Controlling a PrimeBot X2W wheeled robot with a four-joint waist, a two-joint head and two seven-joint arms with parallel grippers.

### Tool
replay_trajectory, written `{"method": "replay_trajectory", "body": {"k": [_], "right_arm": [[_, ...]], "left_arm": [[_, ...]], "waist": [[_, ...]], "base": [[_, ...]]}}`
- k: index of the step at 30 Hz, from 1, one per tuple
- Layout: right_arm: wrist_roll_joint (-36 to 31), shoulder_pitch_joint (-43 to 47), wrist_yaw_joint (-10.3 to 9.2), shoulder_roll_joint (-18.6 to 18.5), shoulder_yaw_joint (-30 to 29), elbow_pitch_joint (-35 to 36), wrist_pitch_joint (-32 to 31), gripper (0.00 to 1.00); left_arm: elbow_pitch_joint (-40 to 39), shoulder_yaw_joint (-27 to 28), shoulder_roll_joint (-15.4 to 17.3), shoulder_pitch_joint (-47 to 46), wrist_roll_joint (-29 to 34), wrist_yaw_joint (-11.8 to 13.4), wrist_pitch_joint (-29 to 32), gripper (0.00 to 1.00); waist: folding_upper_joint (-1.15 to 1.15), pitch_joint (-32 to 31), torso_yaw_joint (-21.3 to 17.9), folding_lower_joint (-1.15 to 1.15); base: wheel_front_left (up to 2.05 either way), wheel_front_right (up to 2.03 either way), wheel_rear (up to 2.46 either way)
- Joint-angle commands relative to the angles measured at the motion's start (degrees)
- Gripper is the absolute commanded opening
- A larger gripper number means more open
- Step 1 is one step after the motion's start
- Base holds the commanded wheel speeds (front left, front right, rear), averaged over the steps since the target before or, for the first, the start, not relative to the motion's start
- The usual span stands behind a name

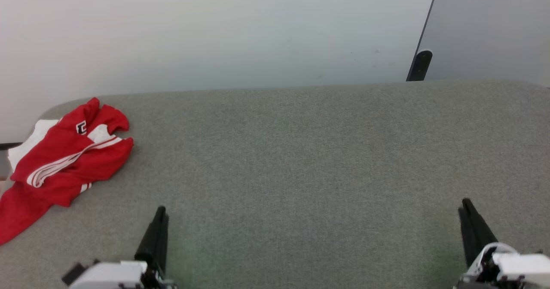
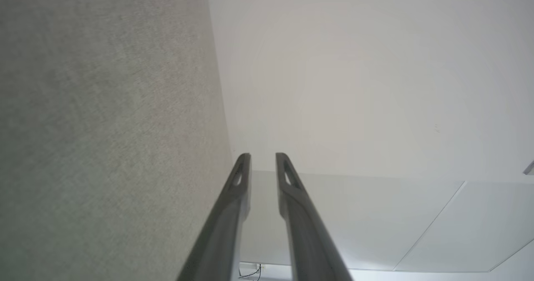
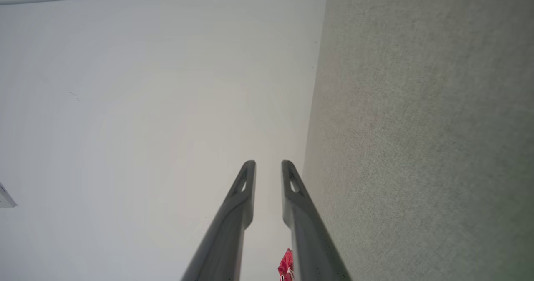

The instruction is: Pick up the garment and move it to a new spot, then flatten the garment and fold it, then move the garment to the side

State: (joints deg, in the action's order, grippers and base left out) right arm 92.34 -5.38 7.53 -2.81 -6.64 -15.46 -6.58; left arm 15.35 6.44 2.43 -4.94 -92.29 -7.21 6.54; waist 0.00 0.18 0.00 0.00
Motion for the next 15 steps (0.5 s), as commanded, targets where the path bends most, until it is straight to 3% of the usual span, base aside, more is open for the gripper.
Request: {"method": "replay_trajectory", "body": {"k": [1,15], "right_arm": [[0.0,0.2,0.00,0.0,0.0,-0.3,0.0,1.00],[-4.5,-1.3,-0.01,-1.5,2.4,-1.0,2.1,1.00]], "left_arm": [[0.3,0.0,-0.1,0.3,0.1,0.0,-0.1,1.00],[0.0,-0.8,1.2,0.4,5.6,0.0,-3.6,1.00]], "waist": [[0.00,0.0,0.0,0.00],[0.00,0.0,0.1,0.00]], "base": [[0.00,0.00,0.00],[0.00,0.00,0.00]]}}
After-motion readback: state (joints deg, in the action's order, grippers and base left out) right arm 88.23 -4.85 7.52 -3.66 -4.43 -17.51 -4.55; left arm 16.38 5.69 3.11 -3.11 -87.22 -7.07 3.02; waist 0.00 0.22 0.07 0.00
